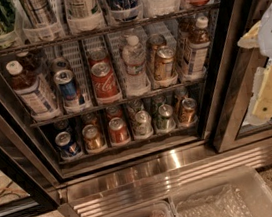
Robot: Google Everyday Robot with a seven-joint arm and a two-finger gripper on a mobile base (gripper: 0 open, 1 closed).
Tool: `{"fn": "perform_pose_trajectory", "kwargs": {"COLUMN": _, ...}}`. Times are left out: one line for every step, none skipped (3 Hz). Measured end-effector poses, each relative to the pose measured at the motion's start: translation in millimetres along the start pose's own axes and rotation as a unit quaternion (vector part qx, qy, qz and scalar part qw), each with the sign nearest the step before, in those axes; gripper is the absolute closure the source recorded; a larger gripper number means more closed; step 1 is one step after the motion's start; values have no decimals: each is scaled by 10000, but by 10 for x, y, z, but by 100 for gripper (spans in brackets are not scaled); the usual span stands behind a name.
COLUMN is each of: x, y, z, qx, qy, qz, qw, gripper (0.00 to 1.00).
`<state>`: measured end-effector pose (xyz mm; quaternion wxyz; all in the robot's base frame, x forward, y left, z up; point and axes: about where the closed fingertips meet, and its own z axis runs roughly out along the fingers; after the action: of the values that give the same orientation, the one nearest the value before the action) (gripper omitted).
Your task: Pick blue plastic bottle from middle shelf of fridge
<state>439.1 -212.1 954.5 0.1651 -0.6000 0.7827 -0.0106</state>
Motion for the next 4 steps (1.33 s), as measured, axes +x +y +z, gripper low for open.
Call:
{"fn": "perform_pose_trajectory", "kwargs": {"x": -15, "y": 131, "z": 477, "qx": -364, "qy": -438, "qz": 168, "qw": 9982, "gripper": 0}}
{"fn": "perform_pose_trajectory", "kwargs": {"x": -159, "y": 341, "z": 1022, "qx": -802, "qy": -934, "qz": 478, "qw": 9912, "gripper": 0}}
{"fn": "perform_pose_trajectory", "kwargs": {"x": -385, "y": 636, "z": 1289, "qx": -847, "qy": -1541, "qz": 791, "qw": 9812, "gripper": 0}}
{"fn": "perform_pose_trajectory", "kwargs": {"x": -470, "y": 542, "z": 1350, "qx": -594, "qy": -1768, "qz": 981, "qw": 9775, "gripper": 0}}
